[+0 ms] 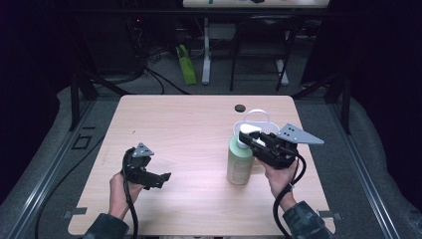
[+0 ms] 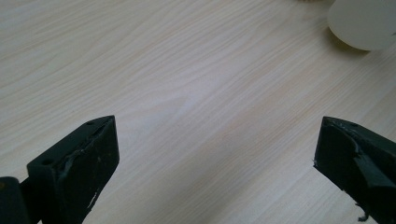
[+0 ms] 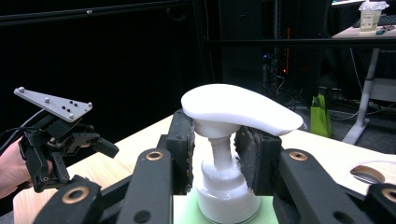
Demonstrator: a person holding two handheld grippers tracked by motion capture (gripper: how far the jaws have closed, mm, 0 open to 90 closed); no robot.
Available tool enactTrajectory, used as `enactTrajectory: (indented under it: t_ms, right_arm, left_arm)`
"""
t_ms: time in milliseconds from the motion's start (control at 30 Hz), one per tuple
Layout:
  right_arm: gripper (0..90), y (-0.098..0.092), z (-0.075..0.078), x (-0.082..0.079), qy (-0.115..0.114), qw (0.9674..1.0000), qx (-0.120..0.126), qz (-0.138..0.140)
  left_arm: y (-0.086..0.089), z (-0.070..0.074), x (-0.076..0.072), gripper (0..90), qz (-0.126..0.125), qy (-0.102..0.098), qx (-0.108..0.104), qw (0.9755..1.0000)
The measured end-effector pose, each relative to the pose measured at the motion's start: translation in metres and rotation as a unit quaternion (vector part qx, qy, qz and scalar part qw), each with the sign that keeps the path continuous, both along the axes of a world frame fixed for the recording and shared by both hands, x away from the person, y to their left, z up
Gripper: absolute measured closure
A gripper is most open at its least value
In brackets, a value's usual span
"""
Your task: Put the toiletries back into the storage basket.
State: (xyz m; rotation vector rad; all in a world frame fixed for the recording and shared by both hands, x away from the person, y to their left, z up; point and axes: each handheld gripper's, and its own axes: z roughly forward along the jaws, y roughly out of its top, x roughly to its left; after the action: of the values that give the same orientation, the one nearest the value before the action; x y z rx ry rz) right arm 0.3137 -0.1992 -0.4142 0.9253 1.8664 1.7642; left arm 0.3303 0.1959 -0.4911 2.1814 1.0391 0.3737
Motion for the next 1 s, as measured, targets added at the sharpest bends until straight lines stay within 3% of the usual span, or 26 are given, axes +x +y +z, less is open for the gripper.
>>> enactTrajectory:
  t_ms: [1000]
  right_arm:
    - [67.2, -0.021, 0.026, -0.007, -0.021, 0.9997, -0.001, -0.012]
  left_arm:
    - [0.001, 0.000, -0.001, 0.0, 0.003, 0.003, -0.001, 1.0000]
